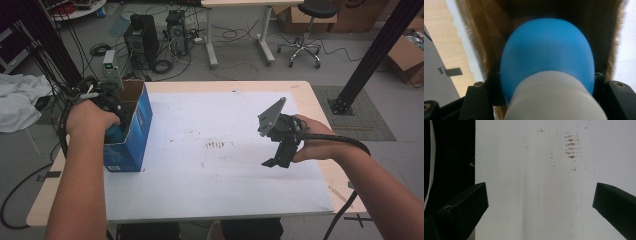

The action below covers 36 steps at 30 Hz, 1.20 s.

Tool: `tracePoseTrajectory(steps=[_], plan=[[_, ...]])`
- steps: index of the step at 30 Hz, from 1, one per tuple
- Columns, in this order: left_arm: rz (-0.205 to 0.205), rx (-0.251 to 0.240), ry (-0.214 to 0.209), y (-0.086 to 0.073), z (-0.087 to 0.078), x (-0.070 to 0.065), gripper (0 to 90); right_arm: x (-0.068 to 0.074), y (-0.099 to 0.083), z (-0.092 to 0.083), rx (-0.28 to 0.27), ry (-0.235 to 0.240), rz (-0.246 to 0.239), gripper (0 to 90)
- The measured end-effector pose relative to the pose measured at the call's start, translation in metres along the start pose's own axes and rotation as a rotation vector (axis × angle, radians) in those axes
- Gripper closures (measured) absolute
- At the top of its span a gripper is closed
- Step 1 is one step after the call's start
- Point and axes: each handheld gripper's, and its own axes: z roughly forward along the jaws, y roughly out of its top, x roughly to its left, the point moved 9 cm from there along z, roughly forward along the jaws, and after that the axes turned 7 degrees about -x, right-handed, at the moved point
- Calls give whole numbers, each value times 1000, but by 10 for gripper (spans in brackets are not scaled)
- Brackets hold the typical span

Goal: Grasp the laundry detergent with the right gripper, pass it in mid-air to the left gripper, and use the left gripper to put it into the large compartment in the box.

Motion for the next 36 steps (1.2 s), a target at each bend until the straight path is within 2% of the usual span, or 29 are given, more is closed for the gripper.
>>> tracePoseTrajectory(steps=[5, 14, 29, 36], plan=[[-1, 9, 2, 0, 14, -2, 379, 0, -1, 1, 4, 1, 2, 0], [-4, 7, -6, 0, 14, 0, 378, 1, -3, 5, 8, 11, 7, 1], [-30, -34, -21, 1, 14, 3, 372, 2, -1, 6, 21, 14, 8, 8], [-23, -33, -12, 2, 14, 1, 312, 1, -2, 6, 20, 9, 11, 9]])
